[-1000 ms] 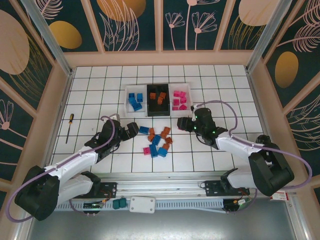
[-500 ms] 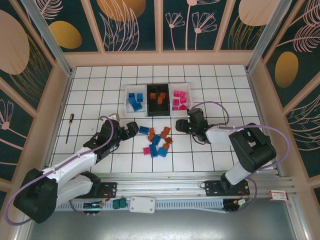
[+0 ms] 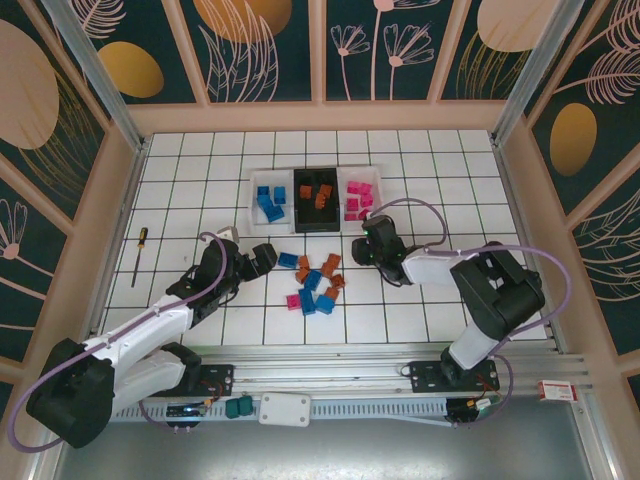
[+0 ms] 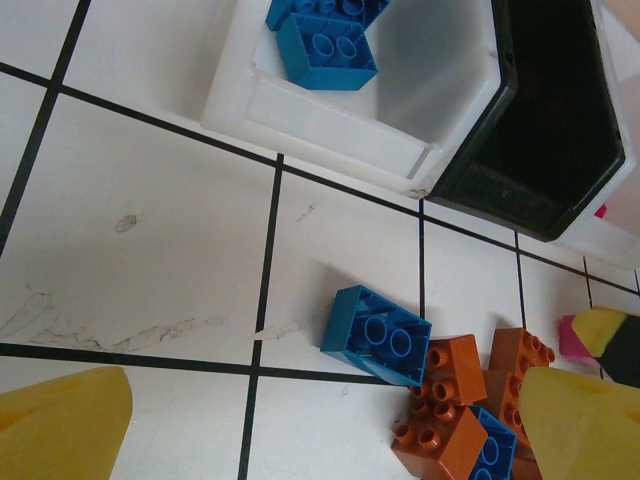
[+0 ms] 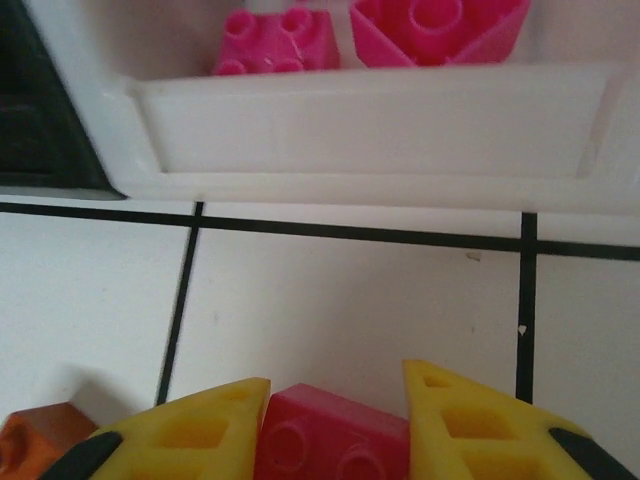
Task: Sort the legos into containers by color
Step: Pick up the lego from the center of the table, then place the lego in the container.
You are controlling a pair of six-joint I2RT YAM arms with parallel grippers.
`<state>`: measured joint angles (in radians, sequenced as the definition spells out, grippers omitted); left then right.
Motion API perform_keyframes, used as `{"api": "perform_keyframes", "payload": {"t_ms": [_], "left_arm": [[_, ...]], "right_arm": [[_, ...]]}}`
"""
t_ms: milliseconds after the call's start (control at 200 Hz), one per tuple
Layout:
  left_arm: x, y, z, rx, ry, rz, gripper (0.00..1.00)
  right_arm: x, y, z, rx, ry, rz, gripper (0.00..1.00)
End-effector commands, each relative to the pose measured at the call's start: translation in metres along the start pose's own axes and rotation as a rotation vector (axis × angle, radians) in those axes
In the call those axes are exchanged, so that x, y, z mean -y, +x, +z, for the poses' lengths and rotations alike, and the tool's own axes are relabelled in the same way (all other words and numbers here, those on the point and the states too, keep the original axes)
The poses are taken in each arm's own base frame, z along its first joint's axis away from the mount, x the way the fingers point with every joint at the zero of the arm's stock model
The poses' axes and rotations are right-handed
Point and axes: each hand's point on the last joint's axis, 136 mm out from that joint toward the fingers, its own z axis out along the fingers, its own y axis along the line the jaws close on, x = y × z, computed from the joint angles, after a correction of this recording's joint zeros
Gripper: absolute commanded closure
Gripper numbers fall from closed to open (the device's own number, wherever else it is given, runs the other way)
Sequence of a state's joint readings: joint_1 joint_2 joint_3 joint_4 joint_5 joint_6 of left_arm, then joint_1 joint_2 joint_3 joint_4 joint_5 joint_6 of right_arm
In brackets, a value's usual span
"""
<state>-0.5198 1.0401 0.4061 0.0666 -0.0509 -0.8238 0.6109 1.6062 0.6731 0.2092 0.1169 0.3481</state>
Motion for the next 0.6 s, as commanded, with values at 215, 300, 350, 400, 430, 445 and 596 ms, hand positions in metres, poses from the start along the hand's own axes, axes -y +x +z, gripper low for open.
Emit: {"api": "perform_keyframes", "payload": {"t_ms": [215,300,350,400,430,445,596], "left_arm": [[0.014,-0.003,-0.008,-0.005,0.058,0.025,0.01],[0.015,0.0,-0.009,-0.018,0.07,0.026,0.01],[0.015,0.004,-0.009,-0.03,0.075,0.026,0.02],[0.016,0.007,-0.01,-0.042,0.078,0.03,0.04],[0.015,0.009,-0.01,-0.048,0.073,0.033,0.06],[0.014,0.01,-0.01,-0.052,0.072,0.033,0.06],[0.015,0.024,-0.012,-0.088,0.057,0.069,0.07]], "right_arm": [[-0.024,-0.105,-0.032,0.216,-0.08,-0.026,0.74],[-0.01,-0.122,-0.013,0.215,-0.054,0.003,0.74],[-0.007,-0.131,-0.002,0.212,-0.052,0.016,0.73],[-0.004,-0.14,0.007,0.214,-0.047,0.024,0.73],[-0.002,-0.147,0.01,0.223,-0.041,0.03,0.72],[-0.001,-0.146,0.016,0.212,-0.036,0.031,0.72],[-0.001,-0.17,0.034,0.219,-0.051,0.038,0.48]]}}
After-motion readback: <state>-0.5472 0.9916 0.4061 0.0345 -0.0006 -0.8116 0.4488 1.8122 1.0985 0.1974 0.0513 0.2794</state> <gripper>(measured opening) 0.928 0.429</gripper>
